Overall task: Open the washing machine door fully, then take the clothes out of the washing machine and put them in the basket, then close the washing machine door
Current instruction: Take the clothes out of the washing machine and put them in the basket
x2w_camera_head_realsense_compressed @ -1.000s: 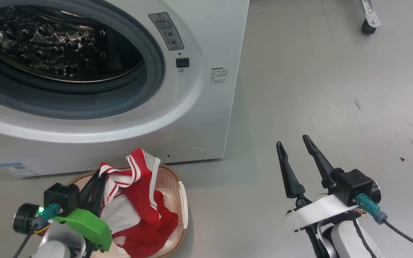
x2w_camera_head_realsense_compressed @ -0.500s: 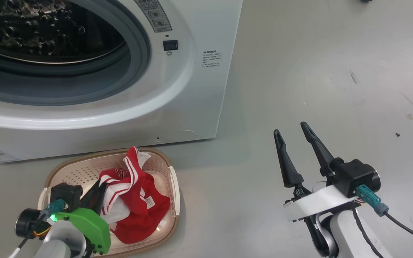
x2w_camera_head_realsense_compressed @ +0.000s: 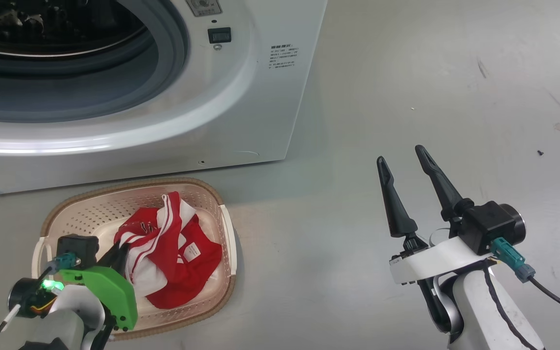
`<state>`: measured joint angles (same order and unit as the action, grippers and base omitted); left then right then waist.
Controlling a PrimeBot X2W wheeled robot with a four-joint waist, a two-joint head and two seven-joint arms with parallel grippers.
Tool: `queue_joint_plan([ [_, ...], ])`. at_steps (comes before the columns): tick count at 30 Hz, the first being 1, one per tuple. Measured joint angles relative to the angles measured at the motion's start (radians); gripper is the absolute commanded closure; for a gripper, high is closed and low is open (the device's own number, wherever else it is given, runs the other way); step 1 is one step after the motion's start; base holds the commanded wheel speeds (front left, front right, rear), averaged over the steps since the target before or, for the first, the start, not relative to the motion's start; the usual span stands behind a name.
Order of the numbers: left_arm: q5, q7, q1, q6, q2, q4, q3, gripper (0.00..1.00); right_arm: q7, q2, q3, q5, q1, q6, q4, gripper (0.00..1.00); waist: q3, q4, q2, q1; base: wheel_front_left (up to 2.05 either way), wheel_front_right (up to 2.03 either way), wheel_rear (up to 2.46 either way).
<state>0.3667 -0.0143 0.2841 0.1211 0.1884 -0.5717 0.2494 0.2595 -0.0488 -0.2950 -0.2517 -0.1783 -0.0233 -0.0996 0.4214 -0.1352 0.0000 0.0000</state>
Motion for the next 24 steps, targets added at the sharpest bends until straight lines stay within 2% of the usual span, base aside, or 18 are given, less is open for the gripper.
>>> queue_joint_plan([
  [11, 0.044, -0.029, 0.067, 0.000, -0.029, -0.131, -0.027, 1.00, 0.000, -0.011, 0.018, 0.017, -0.003, 0.001, 0.002, 0.00, 0.046, 0.017, 0.0000, 0.0000, 0.00, 0.00, 0.00],
  [24, 0.047, -0.011, 0.141, 0.000, -0.049, -0.246, -0.035, 1.00, 0.000, -0.011, 0.018, 0.033, -0.020, 0.000, 0.001, 0.00, 0.074, 0.031, 0.0000, 0.0000, 0.00, 0.00, 0.00],
])
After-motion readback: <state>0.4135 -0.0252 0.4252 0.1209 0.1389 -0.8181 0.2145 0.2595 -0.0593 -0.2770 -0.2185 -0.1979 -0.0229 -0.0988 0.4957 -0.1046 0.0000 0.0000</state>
